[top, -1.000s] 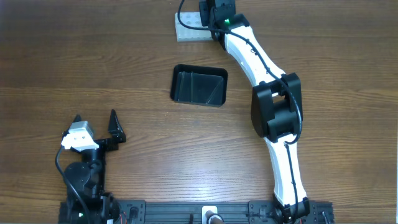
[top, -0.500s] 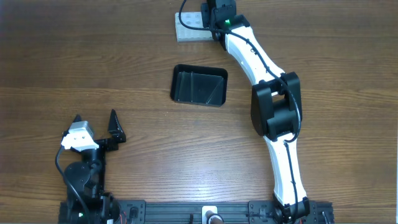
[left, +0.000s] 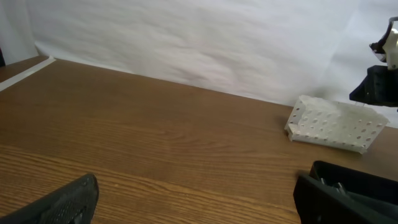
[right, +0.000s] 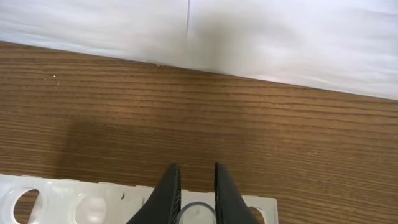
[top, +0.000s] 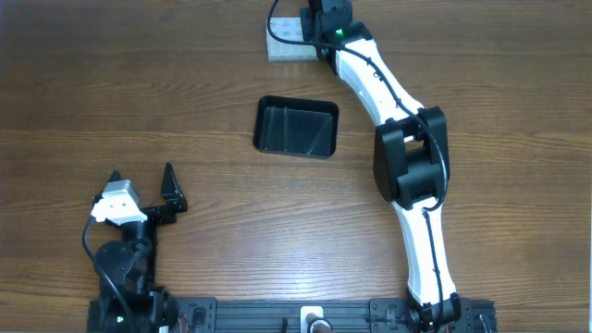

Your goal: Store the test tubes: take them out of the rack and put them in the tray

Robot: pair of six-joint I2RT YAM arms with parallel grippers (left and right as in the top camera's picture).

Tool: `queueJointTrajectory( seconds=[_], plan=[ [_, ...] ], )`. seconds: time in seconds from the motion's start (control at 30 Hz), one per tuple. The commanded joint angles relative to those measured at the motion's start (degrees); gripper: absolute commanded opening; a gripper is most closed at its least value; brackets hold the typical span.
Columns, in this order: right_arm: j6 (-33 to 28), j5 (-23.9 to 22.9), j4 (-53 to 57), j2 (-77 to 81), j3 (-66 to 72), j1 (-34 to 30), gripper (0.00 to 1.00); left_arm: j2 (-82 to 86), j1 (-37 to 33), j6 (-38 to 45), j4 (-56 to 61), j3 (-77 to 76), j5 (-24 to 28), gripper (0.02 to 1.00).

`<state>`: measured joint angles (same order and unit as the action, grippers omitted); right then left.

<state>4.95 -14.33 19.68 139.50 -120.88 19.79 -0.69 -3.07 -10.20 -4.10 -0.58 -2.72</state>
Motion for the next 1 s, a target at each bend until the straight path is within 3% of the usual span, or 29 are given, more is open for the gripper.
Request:
queueJointTrajectory(
  seconds=[0.03,0.27,1.0],
  plan=[
    [0.1,-0.3,-1.3,1.0,-1.3,-0.4,0.018,0.4,-0.2,0.8,0.0,0.2,0.7,0.998],
    [0.1,-0.3,-0.3,1.0,-2.6,-0.4,0.018,0.4,-0.2,0.8,0.0,0.2,0.7,0.998],
    [1.9,1.7,20.9,0.9,-23.7,0.2,0.009,0.4,-0.2,0.8,0.0,0.2,0.7,0.998]
  ],
)
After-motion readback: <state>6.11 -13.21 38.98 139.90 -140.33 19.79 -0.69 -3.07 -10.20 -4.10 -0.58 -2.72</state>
